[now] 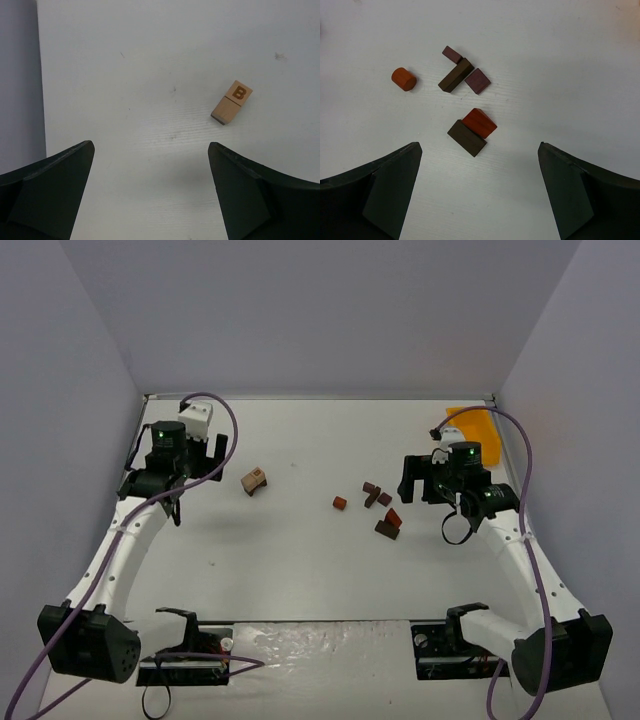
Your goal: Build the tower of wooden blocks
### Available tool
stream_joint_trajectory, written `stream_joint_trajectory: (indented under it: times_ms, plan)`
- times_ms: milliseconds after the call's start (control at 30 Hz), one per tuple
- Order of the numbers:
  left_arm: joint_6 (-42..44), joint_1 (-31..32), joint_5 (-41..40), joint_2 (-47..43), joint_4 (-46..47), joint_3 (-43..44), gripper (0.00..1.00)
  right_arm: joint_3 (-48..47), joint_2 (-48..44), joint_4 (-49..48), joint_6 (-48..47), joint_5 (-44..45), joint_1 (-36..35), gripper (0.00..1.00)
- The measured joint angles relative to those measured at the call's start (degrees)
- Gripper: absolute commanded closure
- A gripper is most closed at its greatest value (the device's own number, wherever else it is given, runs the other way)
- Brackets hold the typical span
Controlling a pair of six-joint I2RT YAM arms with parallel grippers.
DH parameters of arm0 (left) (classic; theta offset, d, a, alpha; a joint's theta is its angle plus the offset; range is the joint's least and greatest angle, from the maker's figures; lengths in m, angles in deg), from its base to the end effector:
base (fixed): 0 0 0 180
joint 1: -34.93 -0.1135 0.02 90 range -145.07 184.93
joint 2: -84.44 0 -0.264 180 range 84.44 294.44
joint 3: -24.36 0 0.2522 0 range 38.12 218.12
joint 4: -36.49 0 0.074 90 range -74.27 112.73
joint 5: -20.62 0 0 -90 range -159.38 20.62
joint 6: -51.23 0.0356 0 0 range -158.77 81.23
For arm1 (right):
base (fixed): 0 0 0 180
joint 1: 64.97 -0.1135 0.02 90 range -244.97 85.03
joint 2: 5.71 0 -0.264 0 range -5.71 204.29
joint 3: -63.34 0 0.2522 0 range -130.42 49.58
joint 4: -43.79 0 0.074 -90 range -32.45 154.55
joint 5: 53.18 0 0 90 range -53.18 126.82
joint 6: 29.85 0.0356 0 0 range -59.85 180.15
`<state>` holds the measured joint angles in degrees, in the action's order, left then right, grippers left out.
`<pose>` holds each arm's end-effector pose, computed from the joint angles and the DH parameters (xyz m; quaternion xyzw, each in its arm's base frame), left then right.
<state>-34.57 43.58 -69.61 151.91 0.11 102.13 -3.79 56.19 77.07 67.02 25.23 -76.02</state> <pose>0.2624 -0.0398 0.3543 0.0939 0.8432 -0.0188 0.5290 0.2370 0.0536 0.3182 -0.0830 0.8505 0.1653 0.4923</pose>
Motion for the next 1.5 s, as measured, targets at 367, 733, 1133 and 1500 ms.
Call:
stream_joint_trajectory:
  times_ms: [367,733,1133,1500]
  plan:
    - [-7.36,-0.06,-4.64,-6.72,-2.63,-6.92,0.03,-0.42,5.89,-0.06,2.36,2.85,-1.25,0.03]
    - [-13.13,-0.06,-4.12,-9.46,-2.93,-8.41,0.03,-0.43,9.74,-1.94,4.36,5.52,-5.87,0.14]
    - [-15.15,1.12,2.90,-9.68,-4.87,-10.40,0.03,2.62,14.49,-6.58,7.73,9.50,-12.44,0.38]
    - [-16.45,4.84,7.08,-7.33,-6.96,-9.84,0.03,10.22,14.48,-8.21,12.71,11.66,-13.45,0.33]
